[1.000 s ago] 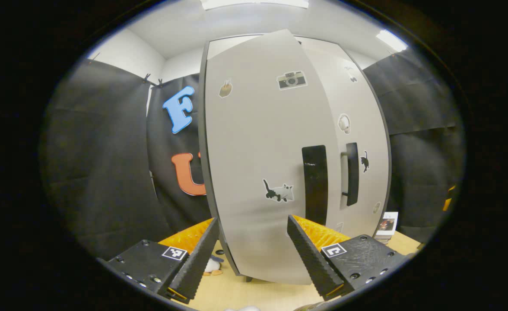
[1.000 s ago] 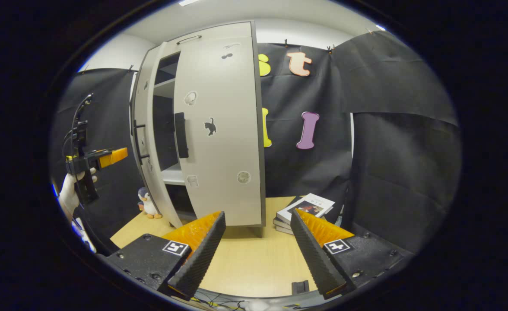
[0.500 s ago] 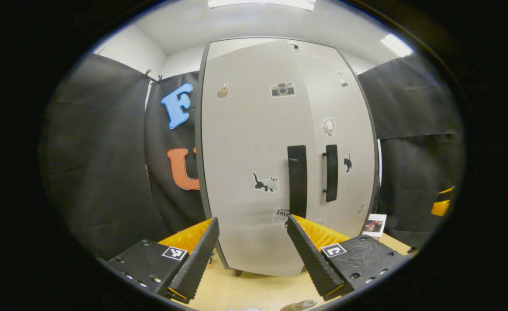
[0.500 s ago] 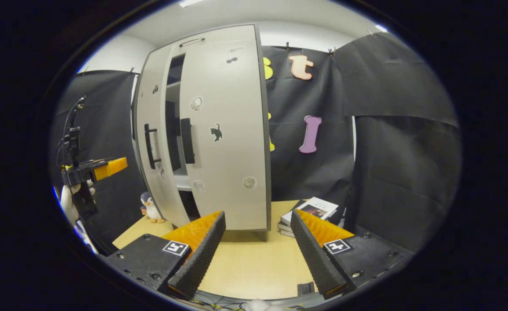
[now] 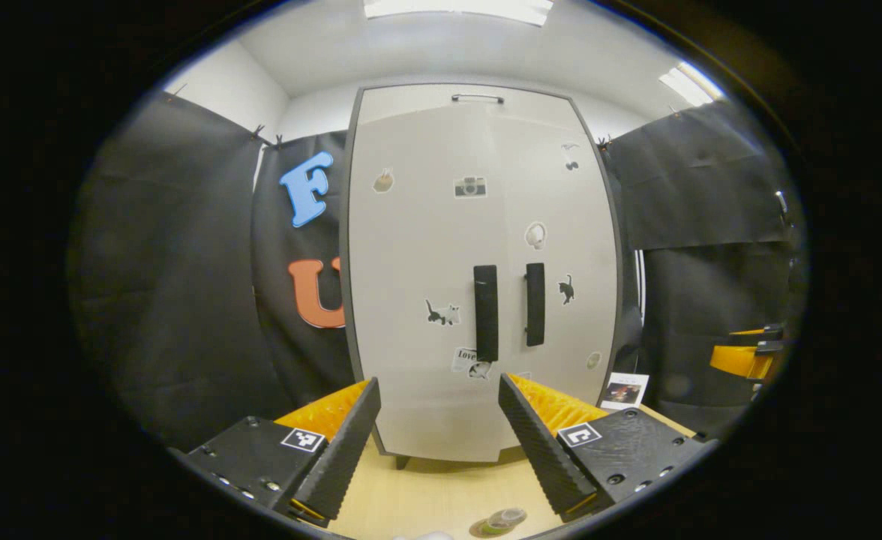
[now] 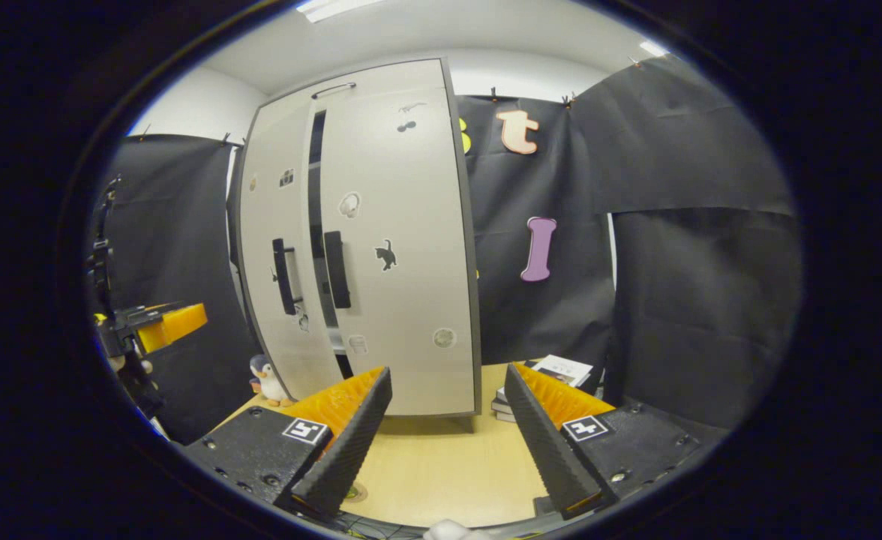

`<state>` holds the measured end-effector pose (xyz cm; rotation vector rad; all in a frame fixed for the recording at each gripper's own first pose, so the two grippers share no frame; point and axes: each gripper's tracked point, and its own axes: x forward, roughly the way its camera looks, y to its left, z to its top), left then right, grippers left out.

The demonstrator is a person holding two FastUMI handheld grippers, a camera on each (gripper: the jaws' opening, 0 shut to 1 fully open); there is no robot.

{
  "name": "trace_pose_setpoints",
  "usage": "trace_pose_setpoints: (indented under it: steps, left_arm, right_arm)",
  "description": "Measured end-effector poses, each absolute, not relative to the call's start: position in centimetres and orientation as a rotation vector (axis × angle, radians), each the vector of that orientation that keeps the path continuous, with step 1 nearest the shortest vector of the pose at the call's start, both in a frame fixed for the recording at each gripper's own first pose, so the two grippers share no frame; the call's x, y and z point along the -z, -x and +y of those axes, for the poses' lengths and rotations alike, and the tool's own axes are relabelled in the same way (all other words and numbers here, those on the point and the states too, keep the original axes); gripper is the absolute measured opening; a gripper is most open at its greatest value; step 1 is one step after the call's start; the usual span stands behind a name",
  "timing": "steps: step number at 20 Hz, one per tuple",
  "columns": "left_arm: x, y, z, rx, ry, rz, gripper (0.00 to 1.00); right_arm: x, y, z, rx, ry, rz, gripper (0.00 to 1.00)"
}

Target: Grasp the bottle in the cabinet with the left hand and place it on the coaster, then close the right door with the right hand and the left door with the left hand.

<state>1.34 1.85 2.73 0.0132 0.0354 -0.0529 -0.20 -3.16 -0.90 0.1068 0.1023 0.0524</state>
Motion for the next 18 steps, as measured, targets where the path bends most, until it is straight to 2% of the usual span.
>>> trace_pose_setpoints:
  steps: [7, 8, 11, 12, 14, 16, 18]
  left_arm:
    - [-1.1, 2.3, 3.7, -0.012, -0.048, 0.044, 0.97]
    - [-0.7, 2.5, 3.8, -0.016, -0.045, 0.054, 0.97]
    - [-0.1, 2.7, 4.4, -0.035, -0.046, 0.068, 0.97]
    - [-0.1, 2.6, 4.5, -0.039, -0.046, 0.069, 0.97]
    - [-0.1, 2.6, 5.0, -0.053, -0.046, 0.066, 0.97]
    - [-0.1, 2.8, 5.2, -0.067, -0.043, 0.063, 0.97]
    - [0.1, 2.7, 5.2, -0.068, -0.031, 0.069, 0.96]
  right_arm:
    - [1.3, 0.1, -1.5, -0.047, -0.099, 0.094, 0.96]
    - [1.1, 0.2, -1.1, -0.054, -0.095, 0.089, 0.99]
    - [1.1, 0.1, 0.3, -0.076, -0.085, 0.082, 0.99]
    - [1.2, 0.1, 0.7, -0.082, -0.081, 0.084, 0.96]
    - [1.3, 0.1, 1.3, -0.092, -0.077, 0.086, 0.99]
    - [1.2, 0.2, 1.6, -0.092, -0.075, 0.081, 0.96]
    - [1.1, 0.2, 2.1, -0.094, -0.07, 0.078, 0.99]
